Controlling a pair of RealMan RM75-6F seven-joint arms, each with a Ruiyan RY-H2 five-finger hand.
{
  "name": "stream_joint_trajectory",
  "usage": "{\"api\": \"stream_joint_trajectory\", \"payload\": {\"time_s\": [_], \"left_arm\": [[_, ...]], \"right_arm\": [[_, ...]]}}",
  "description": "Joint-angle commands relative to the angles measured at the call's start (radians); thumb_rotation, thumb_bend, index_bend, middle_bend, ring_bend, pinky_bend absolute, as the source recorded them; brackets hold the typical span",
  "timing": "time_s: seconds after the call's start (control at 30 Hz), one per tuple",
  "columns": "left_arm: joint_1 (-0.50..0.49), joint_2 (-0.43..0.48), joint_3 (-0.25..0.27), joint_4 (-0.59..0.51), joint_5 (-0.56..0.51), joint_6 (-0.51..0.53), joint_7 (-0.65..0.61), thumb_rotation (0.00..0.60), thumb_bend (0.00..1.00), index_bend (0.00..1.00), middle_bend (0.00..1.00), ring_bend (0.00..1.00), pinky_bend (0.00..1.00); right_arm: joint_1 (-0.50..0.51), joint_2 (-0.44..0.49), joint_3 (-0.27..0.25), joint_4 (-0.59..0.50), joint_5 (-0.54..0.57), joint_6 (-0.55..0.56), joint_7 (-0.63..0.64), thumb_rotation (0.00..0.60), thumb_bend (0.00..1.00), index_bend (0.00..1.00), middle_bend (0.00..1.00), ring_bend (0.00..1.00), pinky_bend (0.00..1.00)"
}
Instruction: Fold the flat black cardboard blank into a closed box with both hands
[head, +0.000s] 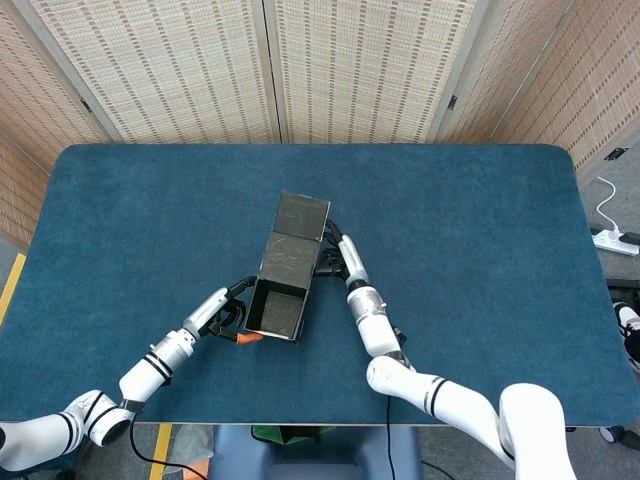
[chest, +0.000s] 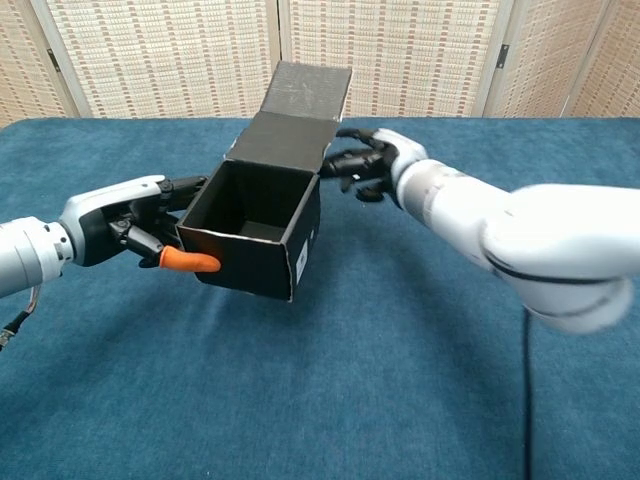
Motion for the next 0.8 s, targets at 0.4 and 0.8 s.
{"api": "stream_joint_trajectory", "payload": {"time_s": [0.4, 0.8], "left_arm": [[-0.01, -0.033, -0.049, 0.01, -0.116, -0.12, 0.138, 0.6, 0.22, 0.55, 0.55, 0.74, 0.9], [-0.003, -0.112, -0.142, 0.047, -0.339, -0.207, 0.38, 0.6, 0.22, 0.51, 0.55, 0.74, 0.91]], "right_arm": [[-0.02, 0.133, -0.024, -0.315, -0.15, -0.02, 0.05, 0.6, 0.0, 0.14, 0.39, 0.72, 1.0], [-0.011, 0.222, -0.193, -0.411, -0.174, 0.027, -0.249, 0.6, 0.0, 0.15, 0.43, 0.73, 1.0]]}}
